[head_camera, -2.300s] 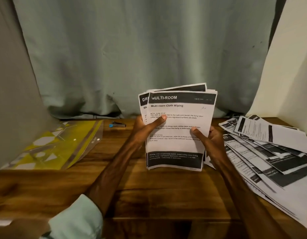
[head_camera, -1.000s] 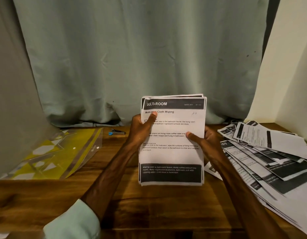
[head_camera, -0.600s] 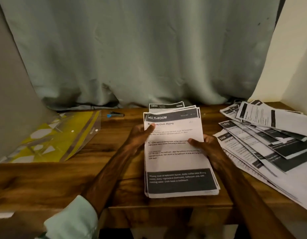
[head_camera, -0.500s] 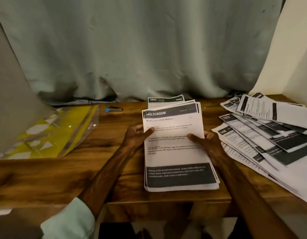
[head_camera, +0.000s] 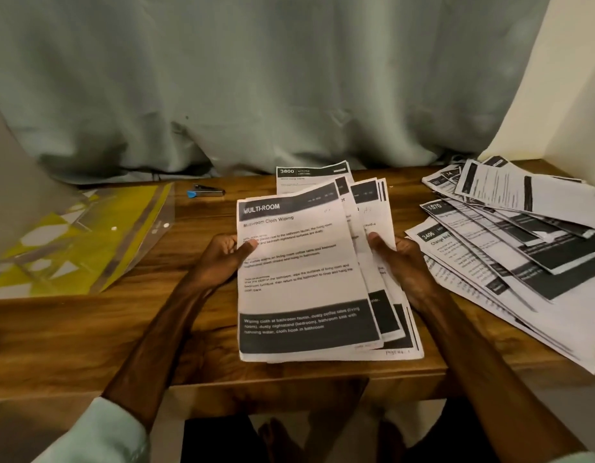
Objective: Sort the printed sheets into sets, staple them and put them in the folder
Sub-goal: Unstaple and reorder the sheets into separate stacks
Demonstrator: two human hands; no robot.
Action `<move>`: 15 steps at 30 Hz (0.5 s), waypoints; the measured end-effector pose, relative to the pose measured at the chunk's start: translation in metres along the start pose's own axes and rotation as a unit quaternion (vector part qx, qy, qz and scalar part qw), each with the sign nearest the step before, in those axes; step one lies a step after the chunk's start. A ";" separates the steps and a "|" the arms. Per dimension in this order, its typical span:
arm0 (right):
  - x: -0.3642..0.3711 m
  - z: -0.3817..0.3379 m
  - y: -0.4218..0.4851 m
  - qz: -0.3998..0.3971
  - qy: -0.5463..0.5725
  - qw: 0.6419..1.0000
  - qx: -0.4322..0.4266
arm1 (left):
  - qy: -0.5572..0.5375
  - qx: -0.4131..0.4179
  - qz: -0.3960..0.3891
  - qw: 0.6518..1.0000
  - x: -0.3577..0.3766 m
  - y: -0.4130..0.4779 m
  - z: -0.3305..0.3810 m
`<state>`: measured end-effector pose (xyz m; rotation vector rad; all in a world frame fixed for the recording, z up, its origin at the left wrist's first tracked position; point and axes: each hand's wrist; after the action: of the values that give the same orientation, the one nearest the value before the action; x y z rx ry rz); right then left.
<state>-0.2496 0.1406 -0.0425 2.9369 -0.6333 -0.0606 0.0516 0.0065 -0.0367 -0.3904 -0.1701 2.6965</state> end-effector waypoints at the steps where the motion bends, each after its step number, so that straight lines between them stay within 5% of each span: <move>1: 0.000 0.000 0.000 0.001 0.002 1.000 -0.001 | -0.002 -0.002 -0.002 1.000 -0.006 0.000 -0.002; 15: 0.001 0.011 0.004 -0.024 -0.030 0.999 -0.009 | 0.010 -0.009 -0.023 1.000 -0.013 0.005 -0.015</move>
<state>-0.2507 0.1349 -0.0530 2.9418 -0.5683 -0.1593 0.0657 -0.0019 -0.0491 -0.4127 -0.1951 2.6463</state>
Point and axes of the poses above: each hand's wrist, its own y-axis towards the middle knuckle, its own x-axis out of the palm, z = x × y, and after that the axes turned 8 degrees about -x, right-handed
